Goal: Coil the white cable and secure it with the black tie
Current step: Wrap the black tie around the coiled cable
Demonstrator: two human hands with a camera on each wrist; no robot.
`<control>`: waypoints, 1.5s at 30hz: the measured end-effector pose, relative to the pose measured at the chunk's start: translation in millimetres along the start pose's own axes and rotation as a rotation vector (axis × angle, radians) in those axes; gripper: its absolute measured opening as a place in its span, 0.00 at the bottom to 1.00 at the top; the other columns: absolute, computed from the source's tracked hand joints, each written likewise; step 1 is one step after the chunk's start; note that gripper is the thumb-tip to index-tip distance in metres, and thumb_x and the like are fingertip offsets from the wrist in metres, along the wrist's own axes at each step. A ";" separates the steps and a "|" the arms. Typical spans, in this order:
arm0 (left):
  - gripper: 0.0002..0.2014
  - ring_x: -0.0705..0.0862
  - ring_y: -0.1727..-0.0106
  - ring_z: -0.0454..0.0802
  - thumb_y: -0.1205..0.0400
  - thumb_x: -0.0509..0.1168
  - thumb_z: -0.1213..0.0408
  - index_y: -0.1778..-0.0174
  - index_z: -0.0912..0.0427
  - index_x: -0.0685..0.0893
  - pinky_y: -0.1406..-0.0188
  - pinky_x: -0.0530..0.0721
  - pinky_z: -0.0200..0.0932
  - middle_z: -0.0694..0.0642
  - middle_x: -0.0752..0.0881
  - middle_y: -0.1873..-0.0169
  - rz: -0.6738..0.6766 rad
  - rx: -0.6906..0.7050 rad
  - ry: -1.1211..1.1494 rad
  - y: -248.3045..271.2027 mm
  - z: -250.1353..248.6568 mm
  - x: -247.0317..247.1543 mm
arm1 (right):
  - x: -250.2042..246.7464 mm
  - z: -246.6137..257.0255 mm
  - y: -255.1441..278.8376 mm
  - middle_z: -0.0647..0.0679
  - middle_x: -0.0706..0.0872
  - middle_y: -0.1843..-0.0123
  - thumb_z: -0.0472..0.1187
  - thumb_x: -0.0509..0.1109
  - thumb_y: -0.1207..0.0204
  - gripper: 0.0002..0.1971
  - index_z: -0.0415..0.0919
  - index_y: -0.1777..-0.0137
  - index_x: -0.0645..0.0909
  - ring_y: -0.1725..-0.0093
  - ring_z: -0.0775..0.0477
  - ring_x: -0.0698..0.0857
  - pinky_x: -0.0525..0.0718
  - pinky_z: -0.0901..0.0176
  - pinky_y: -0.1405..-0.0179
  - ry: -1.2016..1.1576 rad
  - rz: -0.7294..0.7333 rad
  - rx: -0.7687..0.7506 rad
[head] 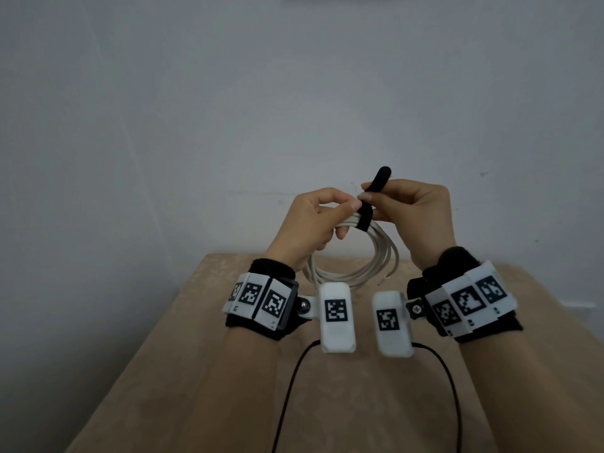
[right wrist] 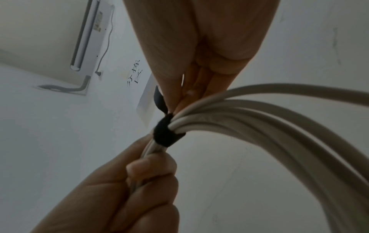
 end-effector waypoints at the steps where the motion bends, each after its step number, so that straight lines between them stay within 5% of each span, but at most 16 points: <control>1: 0.05 0.60 0.87 0.40 0.17 0.67 0.63 0.56 0.59 0.85 0.87 0.57 0.32 0.51 0.77 0.83 -0.001 0.002 0.009 0.1 0.1 0.3 | -0.1 0.2 0.1 0.42 0.92 0.59 0.29 0.75 0.29 0.06 0.35 0.53 0.89 0.60 0.46 0.92 0.89 0.58 0.56 -0.001 -0.010 -0.002; 12: 0.09 0.59 0.84 0.41 0.15 0.64 0.61 0.58 0.56 0.86 0.86 0.56 0.32 0.50 0.74 0.82 0.004 0.043 0.025 -0.6 3.6 -0.7 | 2.0 1.9 1.8 0.39 0.91 0.58 0.30 0.74 0.27 0.06 0.38 0.53 0.89 0.66 0.45 0.90 0.89 0.58 0.59 -0.036 -0.081 -0.001; 16: 0.09 0.59 0.84 0.42 0.15 0.64 0.61 0.58 0.57 0.86 0.86 0.56 0.31 0.50 0.74 0.81 -0.013 0.040 0.033 -1.3 4.1 -0.9 | 0.8 4.8 3.4 0.46 0.91 0.59 0.32 0.75 0.28 0.06 0.44 0.56 0.89 0.64 0.47 0.92 0.90 0.53 0.54 0.050 -0.097 -0.085; 21: 0.10 0.59 0.85 0.41 0.15 0.63 0.60 0.55 0.59 0.87 0.87 0.57 0.31 0.50 0.74 0.82 -0.035 -0.004 0.091 -2.2 5.8 -0.7 | 3.2 10.7 10.2 0.49 0.89 0.59 0.32 0.74 0.26 0.06 0.41 0.52 0.88 0.64 0.55 0.91 0.82 0.73 0.62 0.175 -0.126 -0.334; 23: 0.10 0.59 0.85 0.41 0.15 0.63 0.60 0.55 0.59 0.87 0.87 0.57 0.31 0.50 0.74 0.82 -0.032 -0.009 0.108 -2.0 5.2 -0.9 | 3.4 12.0 11.2 0.49 0.89 0.59 0.32 0.73 0.25 0.06 0.41 0.51 0.88 0.64 0.55 0.91 0.82 0.73 0.62 0.180 -0.136 -0.378; 30: 0.08 0.61 0.85 0.41 0.16 0.64 0.62 0.56 0.58 0.88 0.86 0.58 0.31 0.52 0.74 0.81 0.012 0.045 -0.028 0.6 -1.0 -2.0 | 0.5 10.9 8.3 0.56 0.91 0.62 0.31 0.75 0.29 0.08 0.45 0.55 0.89 0.67 0.52 0.91 0.90 0.48 0.58 0.155 -0.092 -0.238; 34: 0.08 0.61 0.86 0.40 0.16 0.64 0.62 0.55 0.59 0.87 0.86 0.59 0.31 0.54 0.75 0.80 0.028 0.037 -0.052 1.4 -1.4 -0.9 | -0.2 7.5 5.4 0.53 0.91 0.61 0.33 0.76 0.29 0.06 0.44 0.55 0.90 0.66 0.51 0.91 0.90 0.50 0.59 0.166 -0.069 -0.185; 40: 0.08 0.63 0.86 0.40 0.17 0.66 0.62 0.59 0.59 0.87 0.85 0.60 0.31 0.55 0.75 0.81 0.019 0.068 -0.065 1.5 -5.3 -1.3 | 2.3 0.0 2.4 0.51 0.91 0.65 0.29 0.74 0.27 0.06 0.38 0.54 0.89 0.67 0.55 0.88 0.84 0.68 0.65 0.000 0.008 0.008; 45: 0.08 0.63 0.86 0.40 0.17 0.67 0.62 0.59 0.61 0.87 0.85 0.61 0.30 0.53 0.77 0.82 0.016 0.069 -0.071 1.4 -4.9 2.1 | 4.4 -6.6 2.1 0.45 0.90 0.66 0.29 0.72 0.26 0.05 0.37 0.56 0.88 0.65 0.48 0.86 0.86 0.65 0.64 -0.128 0.093 0.188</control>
Point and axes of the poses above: each hand's wrist, its own y-axis away from the middle knuckle, its own x-axis out of the palm, z = x × y, the point moved 3 cm from there along -y, towards the middle knuckle
